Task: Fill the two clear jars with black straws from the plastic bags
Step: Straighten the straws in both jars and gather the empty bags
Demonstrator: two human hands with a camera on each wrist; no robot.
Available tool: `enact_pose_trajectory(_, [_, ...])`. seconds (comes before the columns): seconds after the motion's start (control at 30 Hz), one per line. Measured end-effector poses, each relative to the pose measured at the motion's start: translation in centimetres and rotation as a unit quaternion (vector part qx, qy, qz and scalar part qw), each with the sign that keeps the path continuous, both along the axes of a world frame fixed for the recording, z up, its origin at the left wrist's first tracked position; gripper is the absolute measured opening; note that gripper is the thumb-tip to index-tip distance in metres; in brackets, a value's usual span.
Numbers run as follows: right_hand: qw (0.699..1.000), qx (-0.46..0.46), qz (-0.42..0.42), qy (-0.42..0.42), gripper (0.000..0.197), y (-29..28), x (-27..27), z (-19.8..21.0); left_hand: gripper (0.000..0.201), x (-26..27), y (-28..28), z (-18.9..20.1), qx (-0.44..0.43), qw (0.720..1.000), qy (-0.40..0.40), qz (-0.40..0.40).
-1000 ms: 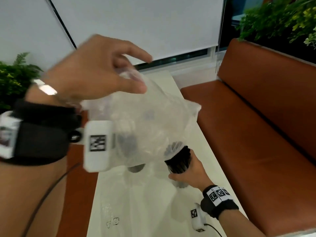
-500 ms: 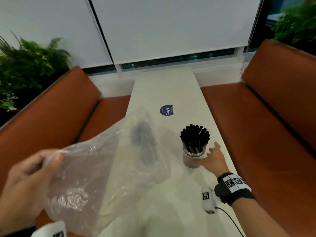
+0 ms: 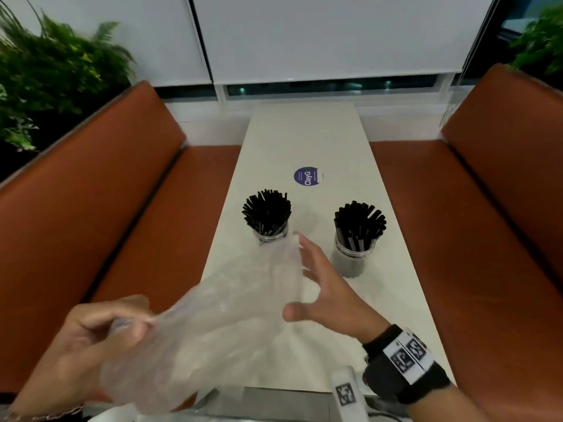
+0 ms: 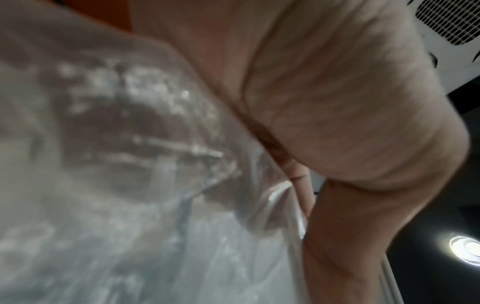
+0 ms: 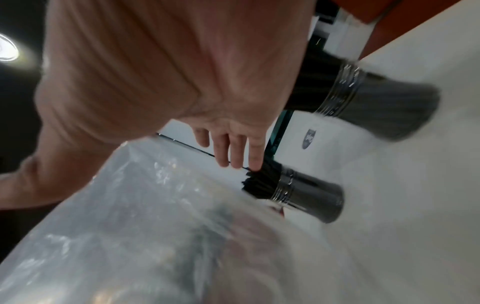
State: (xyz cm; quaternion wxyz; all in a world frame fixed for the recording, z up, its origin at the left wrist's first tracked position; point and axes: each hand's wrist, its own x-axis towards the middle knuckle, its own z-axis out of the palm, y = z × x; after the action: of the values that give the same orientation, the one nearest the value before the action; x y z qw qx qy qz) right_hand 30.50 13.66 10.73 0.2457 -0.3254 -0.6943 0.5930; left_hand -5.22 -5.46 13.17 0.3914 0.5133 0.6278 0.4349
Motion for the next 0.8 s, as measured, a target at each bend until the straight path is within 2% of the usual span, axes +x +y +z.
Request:
enact_pose_trajectory(0.03, [1.0, 0.014, 0.0, 0.005, 0.115, 0.2, -0.8, 0.4, 0.039, 1.5, 0.8, 1.2, 0.008, 1.0, -0.012, 0.01])
enact_pose_trajectory(0.07, [1.0, 0.021, 0.003, 0.009, 0.095, 0.5, -1.4, 0.7, 0.043, 2.9, 1.0, 2.1, 0.014, 0.999, -0.028, -0.007])
enact_pose_trajectory(0.13, [1.0, 0.014, -0.013, 0.025, 0.028, 0.6, -2.2, 0.7, 0.045, 4.5, 0.8, 2.4, 0.015, 1.0, -0.022, -0.001])
enact_pose_trajectory(0.17, [0.999, -0.002, -0.038, 0.038, 0.013, 0.5, -2.2, 0.2, 0.039, 4.6, 0.8, 1.9, 0.001, 0.999, -0.022, 0.035])
enact_pose_trajectory(0.2, [0.996, -0.012, -0.074, 0.041, 0.022, 0.3, -2.3, -0.2, 0.03, 4.4, 0.5, 1.0, -0.012, 0.995, -0.029, 0.09])
enact_pose_trajectory(0.27, [0.987, -0.029, -0.154, 0.031, 0.028, -0.1, -1.9, -1.4, 0.019, 4.3, 0.1, -1.3, -0.032, 0.969, -0.062, 0.235])
enact_pose_trajectory(0.33, [0.98, -0.055, -0.19, 0.028, 0.03, -0.1, -1.4, -2.5, 0.021, 5.0, -0.1, -4.5, -0.081, 0.926, -0.173, 0.326])
enact_pose_trajectory(0.37, [0.977, -0.079, -0.195, 0.033, 0.032, 0.0, -1.2, -3.0, 0.029, 6.1, 0.1, -6.2, -0.123, 0.906, -0.242, 0.326])
enact_pose_trajectory(0.43, [0.971, -0.125, -0.197, 0.043, 0.04, 0.0, -0.9, -3.7, 0.042, 8.7, 0.7, -9.7, -0.213, 0.868, -0.318, 0.315])
enact_pose_trajectory(0.5, [0.967, -0.143, -0.208, 0.037, 0.046, -0.2, -0.2, -4.2, 0.03, 11.4, 1.0, -12.0, -0.244, 0.845, -0.351, 0.321])
enact_pose_trajectory(0.6, [0.965, -0.163, -0.204, -0.007, 0.046, -0.8, 1.9, -5.3, 0.018, 13.9, 1.1, -13.4, -0.234, 0.86, -0.336, 0.305])
enact_pose_trajectory(0.7, [0.952, -0.266, -0.143, -0.051, 0.043, -2.5, 4.3, -7.0, 0.022, 14.5, 1.8, -13.3, -0.17, 0.881, -0.298, 0.327])
enact_pose_trajectory(0.8, [0.939, -0.318, -0.098, -0.091, 0.04, -4.9, 5.0, -8.8, 0.032, 15.0, 2.9, -13.2, -0.159, 0.909, -0.224, 0.314])
